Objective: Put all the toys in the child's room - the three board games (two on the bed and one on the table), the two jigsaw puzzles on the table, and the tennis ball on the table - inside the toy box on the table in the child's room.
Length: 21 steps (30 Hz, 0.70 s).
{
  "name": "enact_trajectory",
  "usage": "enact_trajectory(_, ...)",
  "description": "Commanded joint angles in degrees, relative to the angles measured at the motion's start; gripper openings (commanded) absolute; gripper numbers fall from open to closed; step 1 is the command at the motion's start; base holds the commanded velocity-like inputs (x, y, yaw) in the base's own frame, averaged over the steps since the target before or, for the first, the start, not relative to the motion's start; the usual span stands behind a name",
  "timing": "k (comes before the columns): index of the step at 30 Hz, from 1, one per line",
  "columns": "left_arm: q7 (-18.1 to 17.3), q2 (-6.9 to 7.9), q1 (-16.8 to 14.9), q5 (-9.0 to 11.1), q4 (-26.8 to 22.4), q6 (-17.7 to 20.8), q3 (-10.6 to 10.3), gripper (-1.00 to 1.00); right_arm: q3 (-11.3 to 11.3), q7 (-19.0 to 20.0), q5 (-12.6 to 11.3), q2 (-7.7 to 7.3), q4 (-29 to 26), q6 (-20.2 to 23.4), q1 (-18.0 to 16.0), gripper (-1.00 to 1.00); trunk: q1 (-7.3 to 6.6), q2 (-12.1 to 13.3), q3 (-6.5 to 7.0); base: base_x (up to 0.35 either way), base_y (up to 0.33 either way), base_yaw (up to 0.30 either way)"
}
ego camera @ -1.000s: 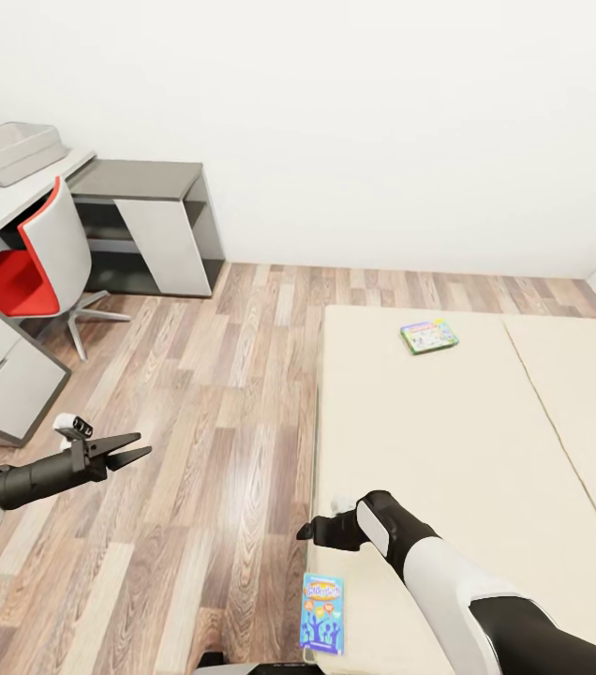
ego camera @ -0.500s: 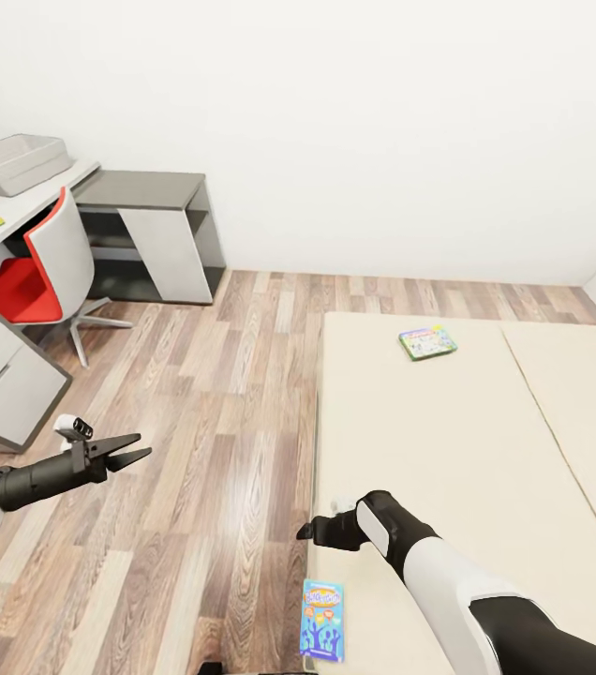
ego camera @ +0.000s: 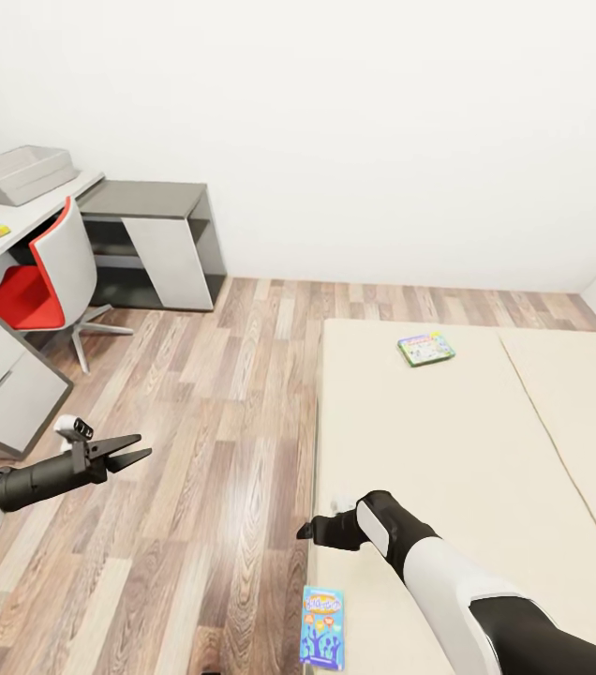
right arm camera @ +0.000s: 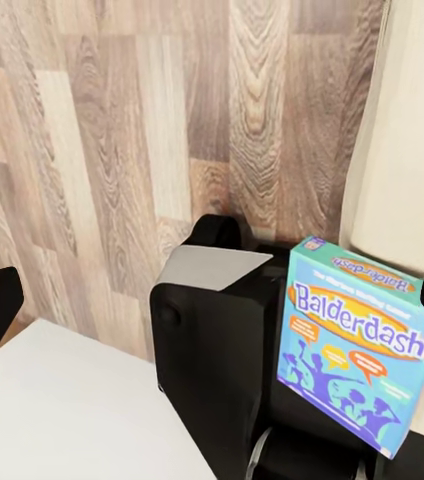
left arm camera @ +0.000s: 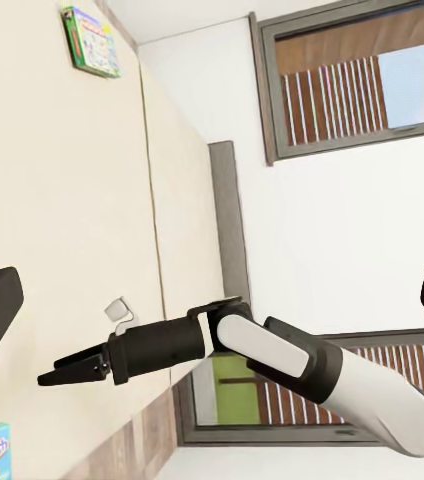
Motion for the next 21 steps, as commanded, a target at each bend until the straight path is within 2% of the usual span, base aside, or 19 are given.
enact_trajectory(1, -0.21, 0.02, -0.02, -0.02, -0.01, 0.60, 0.00, 1.00, 0.10, -0.05, -0.28, 0.00, -0.07, 0.28, -0.02, 1.00, 0.03, -0.09, 0.01, 0.000, 0.000, 0.000)
enact_trajectory(21, -0.04, 0.02, -0.02, -0.17, 1.87, 0.29, 0.02, 1.00, -0.02, 0.01, -0.30, 0.00, 0.01, 0.14, -0.01, 1.00, 0.03, -0.09, 1.91, 0.000, 0.000, 0.000)
